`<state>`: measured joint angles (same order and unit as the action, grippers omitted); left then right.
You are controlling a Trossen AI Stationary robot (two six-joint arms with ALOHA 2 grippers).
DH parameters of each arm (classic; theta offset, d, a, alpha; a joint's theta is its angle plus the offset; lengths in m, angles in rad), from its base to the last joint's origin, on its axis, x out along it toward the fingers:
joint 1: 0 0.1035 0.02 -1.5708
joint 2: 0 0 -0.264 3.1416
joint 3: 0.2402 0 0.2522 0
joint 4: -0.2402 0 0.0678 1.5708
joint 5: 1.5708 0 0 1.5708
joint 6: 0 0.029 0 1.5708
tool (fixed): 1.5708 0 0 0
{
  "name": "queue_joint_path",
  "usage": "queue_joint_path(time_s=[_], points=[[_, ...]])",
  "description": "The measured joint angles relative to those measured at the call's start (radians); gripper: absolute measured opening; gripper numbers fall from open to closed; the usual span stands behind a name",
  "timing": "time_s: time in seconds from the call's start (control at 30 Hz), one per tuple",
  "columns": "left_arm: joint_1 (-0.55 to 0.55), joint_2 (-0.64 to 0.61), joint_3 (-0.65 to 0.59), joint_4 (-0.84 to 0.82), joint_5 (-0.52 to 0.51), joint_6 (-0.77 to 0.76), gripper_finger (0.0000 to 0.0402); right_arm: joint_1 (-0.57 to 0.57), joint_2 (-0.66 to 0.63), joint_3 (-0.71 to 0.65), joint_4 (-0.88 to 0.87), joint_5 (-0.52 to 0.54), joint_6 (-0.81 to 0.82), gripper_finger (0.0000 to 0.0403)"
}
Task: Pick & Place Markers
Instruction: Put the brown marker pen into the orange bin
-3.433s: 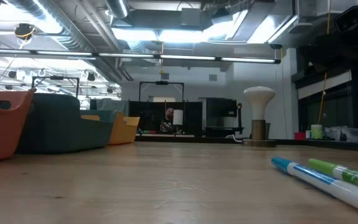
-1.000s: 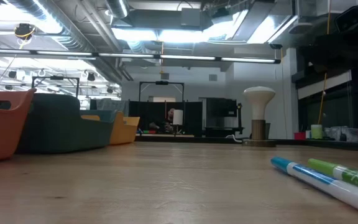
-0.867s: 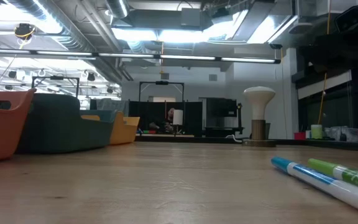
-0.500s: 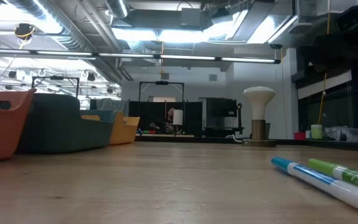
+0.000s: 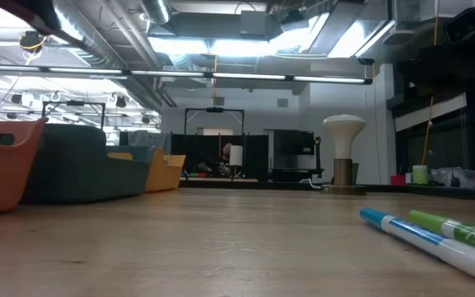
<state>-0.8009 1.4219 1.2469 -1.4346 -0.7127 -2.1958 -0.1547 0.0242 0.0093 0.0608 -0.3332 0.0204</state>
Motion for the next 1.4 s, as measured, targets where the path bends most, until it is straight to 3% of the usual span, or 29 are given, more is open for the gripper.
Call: queue_joint_path(time_s=[0.27,0.63,0.97,1.4], points=[[0.000,0.022,0.000,0.126,0.142,0.018,0.0027,0.000,0.000,0.000,0.000,0.000,-0.002,0.0170],[-0.006,0.034,0.000,0.272,0.253,0.132,0.0027,0.000,0.000,0.000,0.000,0.000,-0.002,0.0170],[-0.018,0.034,0.000,0.343,0.494,0.085,0.0027,0.000,0.000,0.000,0.000,0.000,0.000,0.0170],[-0.018,0.034,0.000,0.401,0.691,0.020,0.0027,0.000,0.000,0.000,0.000,0.000,-0.002,0.0170]])
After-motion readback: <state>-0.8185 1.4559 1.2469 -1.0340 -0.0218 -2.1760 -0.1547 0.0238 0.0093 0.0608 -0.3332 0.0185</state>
